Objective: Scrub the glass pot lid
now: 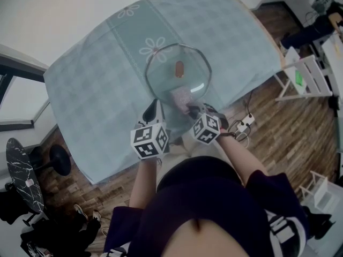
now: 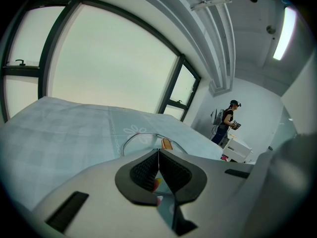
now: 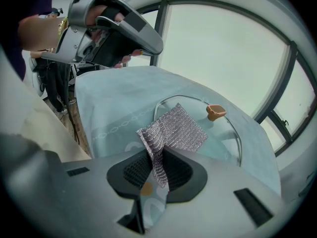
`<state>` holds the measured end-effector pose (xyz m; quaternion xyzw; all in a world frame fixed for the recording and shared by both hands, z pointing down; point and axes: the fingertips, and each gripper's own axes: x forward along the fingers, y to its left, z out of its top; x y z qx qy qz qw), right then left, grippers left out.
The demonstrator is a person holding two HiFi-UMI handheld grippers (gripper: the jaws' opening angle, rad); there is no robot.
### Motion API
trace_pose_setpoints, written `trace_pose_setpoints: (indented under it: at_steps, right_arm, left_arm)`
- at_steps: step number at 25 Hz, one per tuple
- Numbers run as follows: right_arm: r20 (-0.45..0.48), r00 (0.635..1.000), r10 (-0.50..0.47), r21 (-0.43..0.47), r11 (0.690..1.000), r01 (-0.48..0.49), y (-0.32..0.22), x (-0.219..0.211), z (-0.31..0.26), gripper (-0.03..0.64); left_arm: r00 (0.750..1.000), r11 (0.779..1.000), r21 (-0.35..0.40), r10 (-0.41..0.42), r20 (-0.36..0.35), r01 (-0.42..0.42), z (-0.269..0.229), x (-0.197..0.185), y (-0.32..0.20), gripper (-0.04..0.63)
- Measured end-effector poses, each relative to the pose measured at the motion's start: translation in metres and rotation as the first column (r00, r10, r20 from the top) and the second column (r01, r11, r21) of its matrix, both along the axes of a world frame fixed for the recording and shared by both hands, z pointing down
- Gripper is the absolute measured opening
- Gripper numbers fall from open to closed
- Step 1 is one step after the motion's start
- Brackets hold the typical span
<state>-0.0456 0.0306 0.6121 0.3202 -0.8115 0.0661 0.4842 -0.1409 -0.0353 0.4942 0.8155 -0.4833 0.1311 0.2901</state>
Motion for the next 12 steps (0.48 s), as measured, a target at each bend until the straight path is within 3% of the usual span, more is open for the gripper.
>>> trace_pose_setpoints:
  at_steps: [12]
  right_arm:
    - [0.018,1.000,-0.010,0.003,1.000,0.010,0.008,-0.012,-0.008,0.072]
  left_arm:
    - [1.000,1.000,0.004,-0.005,-0.008,0.005,-0.003,-0.008,0.002,0.002]
